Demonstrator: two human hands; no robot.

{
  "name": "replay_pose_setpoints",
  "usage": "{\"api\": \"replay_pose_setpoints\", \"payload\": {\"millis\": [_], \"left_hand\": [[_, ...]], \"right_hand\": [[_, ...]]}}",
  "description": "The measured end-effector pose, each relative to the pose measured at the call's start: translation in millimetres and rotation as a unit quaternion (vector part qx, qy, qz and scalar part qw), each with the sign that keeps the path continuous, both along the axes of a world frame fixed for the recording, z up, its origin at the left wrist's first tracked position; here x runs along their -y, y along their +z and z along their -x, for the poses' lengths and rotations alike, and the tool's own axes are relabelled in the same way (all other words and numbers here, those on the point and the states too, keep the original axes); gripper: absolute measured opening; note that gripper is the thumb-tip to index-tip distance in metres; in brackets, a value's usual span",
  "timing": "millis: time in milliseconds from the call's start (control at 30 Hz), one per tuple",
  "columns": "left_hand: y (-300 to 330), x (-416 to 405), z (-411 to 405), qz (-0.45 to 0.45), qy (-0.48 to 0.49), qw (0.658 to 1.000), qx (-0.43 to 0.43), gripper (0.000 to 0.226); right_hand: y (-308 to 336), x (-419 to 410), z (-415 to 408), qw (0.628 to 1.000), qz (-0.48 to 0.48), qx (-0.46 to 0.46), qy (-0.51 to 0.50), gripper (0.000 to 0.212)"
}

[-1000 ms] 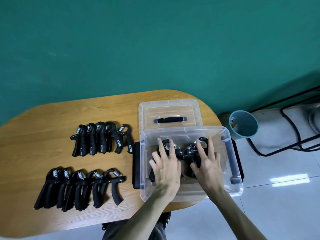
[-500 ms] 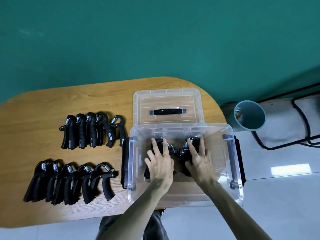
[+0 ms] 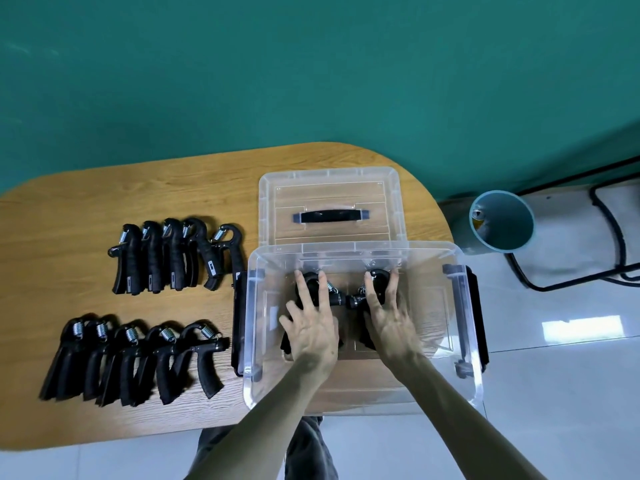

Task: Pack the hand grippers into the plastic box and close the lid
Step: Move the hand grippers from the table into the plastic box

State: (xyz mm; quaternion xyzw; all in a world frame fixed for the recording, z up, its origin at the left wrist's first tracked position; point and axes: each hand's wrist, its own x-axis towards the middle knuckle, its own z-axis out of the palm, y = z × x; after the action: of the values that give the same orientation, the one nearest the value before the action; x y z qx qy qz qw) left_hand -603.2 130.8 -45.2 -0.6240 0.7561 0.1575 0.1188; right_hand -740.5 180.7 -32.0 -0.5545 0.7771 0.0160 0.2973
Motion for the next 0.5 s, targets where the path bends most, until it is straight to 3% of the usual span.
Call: {"api": "replay_pose_setpoints", "payload": {"millis": [133, 300, 500], "left_hand": [[2, 3, 2, -0.016, -0.003, 1.0, 0.018, 0.099], [6, 2, 4, -0.02, 0.001, 0.999, 0.028, 0.093], [8, 3, 7, -0.037, 0.048, 0.998, 0.007, 0.087]], "right_hand": [[-4, -1, 1, 0.999, 0.027, 0.017, -0.032, 0.084], [0, 5, 3, 0.998, -0.034, -0.045, 0.014, 0.103], [4, 5, 4, 0.998, -0.042, -0.042, 0.022, 0.099]]}}
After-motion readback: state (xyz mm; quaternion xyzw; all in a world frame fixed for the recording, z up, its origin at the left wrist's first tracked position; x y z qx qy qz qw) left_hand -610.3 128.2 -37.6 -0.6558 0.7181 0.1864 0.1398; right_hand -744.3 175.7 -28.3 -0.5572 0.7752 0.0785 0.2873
